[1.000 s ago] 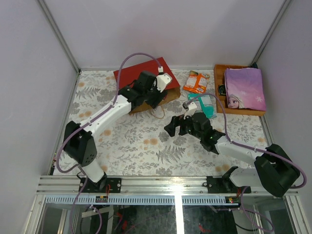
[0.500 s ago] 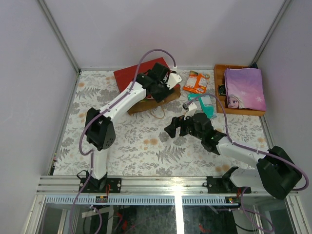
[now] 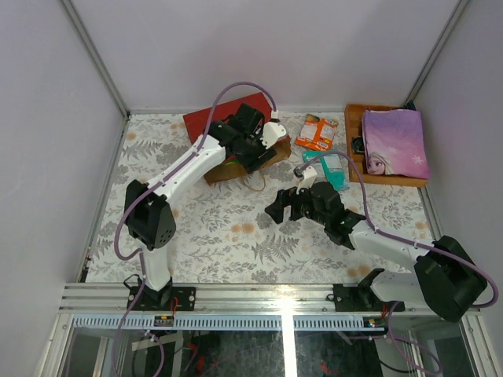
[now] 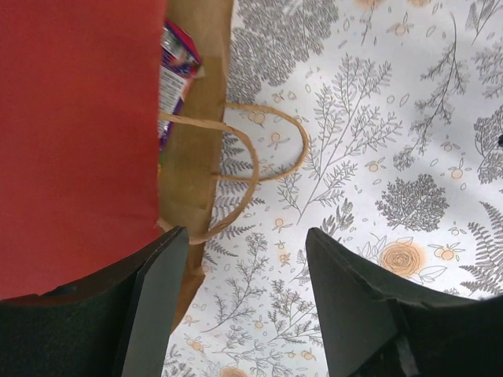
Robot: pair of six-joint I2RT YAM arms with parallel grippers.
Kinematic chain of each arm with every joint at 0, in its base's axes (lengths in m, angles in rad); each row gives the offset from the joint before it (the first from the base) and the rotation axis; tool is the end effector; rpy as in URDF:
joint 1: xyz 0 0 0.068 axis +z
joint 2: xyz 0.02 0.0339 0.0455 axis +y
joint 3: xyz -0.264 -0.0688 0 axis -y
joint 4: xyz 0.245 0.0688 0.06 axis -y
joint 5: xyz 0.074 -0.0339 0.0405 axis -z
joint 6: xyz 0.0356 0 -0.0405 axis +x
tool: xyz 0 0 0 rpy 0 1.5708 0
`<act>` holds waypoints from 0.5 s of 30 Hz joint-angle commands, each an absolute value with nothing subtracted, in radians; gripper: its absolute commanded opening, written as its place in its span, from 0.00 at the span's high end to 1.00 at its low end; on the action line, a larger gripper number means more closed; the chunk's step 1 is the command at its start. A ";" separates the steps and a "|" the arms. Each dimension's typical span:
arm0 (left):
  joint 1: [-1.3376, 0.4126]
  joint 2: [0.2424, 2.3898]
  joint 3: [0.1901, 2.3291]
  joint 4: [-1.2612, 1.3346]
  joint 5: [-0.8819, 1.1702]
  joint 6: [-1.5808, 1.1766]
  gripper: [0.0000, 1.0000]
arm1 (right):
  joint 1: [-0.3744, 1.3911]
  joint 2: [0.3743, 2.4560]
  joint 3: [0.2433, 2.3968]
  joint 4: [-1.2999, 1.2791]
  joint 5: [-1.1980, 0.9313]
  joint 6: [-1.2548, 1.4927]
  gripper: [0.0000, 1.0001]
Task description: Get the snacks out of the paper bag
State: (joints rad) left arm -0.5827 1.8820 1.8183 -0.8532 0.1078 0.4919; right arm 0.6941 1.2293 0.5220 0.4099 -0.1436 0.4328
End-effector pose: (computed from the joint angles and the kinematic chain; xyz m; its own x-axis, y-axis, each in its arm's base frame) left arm 0.3450 -0.2320 0.3223 -0.3000 0.7600 -0.5765 0.8434 0.4937 0.2120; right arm 0.1975 0.1710 0.2167 -0.5141 0.1122 -0.8504 -0.5757 0.6897 0.4391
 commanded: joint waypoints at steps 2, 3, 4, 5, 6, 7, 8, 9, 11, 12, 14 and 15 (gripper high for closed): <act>-0.580 1.925 1.813 -0.863 0.115 0.492 0.38 | 0.701 1.224 0.553 0.427 -0.166 0.417 0.01; -0.580 1.935 1.826 -0.863 0.106 0.492 0.38 | 0.701 1.225 0.554 0.427 -0.165 0.417 0.01; -0.581 1.949 1.840 -0.866 0.095 0.494 0.38 | 0.701 1.226 0.555 0.427 -0.163 0.417 0.01; -0.580 1.962 1.854 -0.870 0.085 0.494 0.39 | 0.701 1.227 0.557 0.427 -0.163 0.418 0.01; -0.580 1.973 1.866 -0.873 0.072 0.496 0.41 | 0.701 1.228 0.558 0.426 -0.163 0.419 0.00; -0.580 1.983 1.876 -0.872 0.056 0.498 0.43 | 0.701 1.230 0.560 0.428 -0.163 0.421 0.01; -0.578 1.993 1.887 -0.871 0.042 0.501 0.45 | 0.701 1.233 0.561 0.430 -0.164 0.423 0.01; -0.578 2.000 1.902 -0.870 0.022 0.504 0.48 | 0.701 1.234 0.561 0.432 -0.166 0.424 0.01; -0.571 2.016 1.937 -0.864 0.001 0.506 0.72 | 0.701 1.243 0.562 0.434 -0.169 0.424 0.01; -0.566 2.024 1.957 -0.871 -0.003 0.507 0.95 | 0.701 1.245 0.563 0.434 -0.170 0.425 0.01; -0.558 2.027 1.989 -0.889 0.002 0.501 1.00 | 0.701 1.249 0.564 0.434 -0.169 0.423 0.00; -0.555 2.025 2.007 -0.909 0.024 0.509 1.00 | 0.700 1.250 0.564 0.434 -0.167 0.423 0.01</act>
